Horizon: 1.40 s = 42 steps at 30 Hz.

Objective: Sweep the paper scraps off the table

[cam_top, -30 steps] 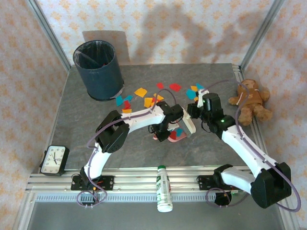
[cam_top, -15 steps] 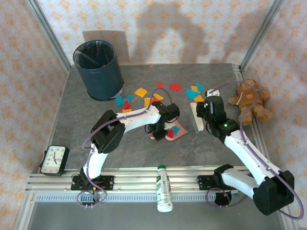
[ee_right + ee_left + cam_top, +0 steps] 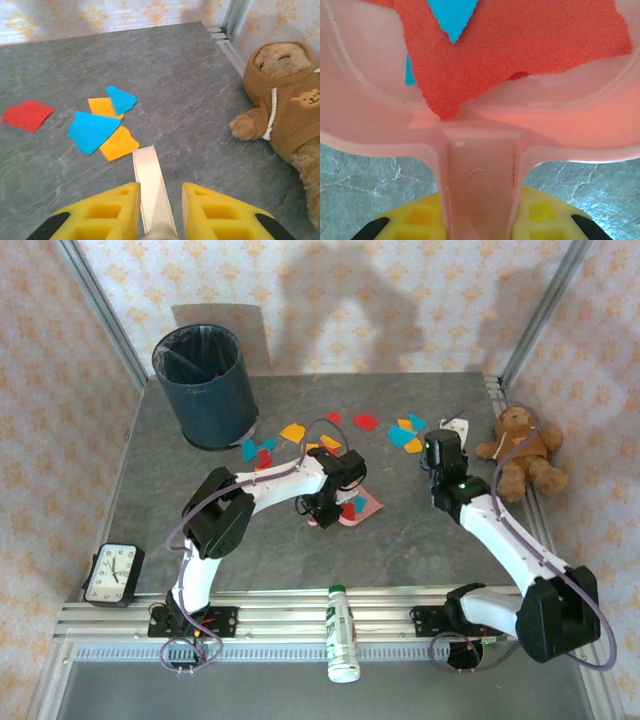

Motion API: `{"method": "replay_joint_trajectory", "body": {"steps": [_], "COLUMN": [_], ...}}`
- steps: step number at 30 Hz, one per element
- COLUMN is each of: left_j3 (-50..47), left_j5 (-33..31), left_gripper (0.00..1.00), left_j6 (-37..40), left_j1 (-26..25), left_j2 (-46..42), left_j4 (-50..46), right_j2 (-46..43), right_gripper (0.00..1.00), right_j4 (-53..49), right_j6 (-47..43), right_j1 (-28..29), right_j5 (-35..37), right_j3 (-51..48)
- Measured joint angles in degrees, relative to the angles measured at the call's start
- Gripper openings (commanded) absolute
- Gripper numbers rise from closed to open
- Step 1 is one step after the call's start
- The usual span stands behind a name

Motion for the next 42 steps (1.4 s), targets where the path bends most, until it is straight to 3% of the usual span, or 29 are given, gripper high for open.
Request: {"method": "replay_joint_trajectory", "body": {"steps": [14, 25, 32, 42], "left_j3": [-1.7, -3.4, -3.9, -3.9], "left_j5": [0.0, 0.1, 0.1, 0.3], "left_gripper": [0.00, 0.00, 0.00, 0.00], "left_j6": [0.0, 0.0, 0.0, 0.0], "left_j1": [0.1, 0.1, 0.1, 0.1], "left_j2": [-1.6, -3.6, -3.6, -3.6], "left_j4": [0.0, 0.0, 0.0, 0.0], "right_j2": [21.8, 37.3, 39.2, 36.8], "right_gripper": [0.00, 0.00, 0.00, 0.00], "right_j4": [11.1, 11.5, 8.9, 6.7], "right_j6": [-13.2, -20.0, -22.1, -25.6], "right_j1": [-5.6, -5.9, -5.9, -5.3], "right_j5": [-2.1, -8.7, -16.0, -21.0], "right_j3": [17.1, 31.6, 33.5, 30.3]}}
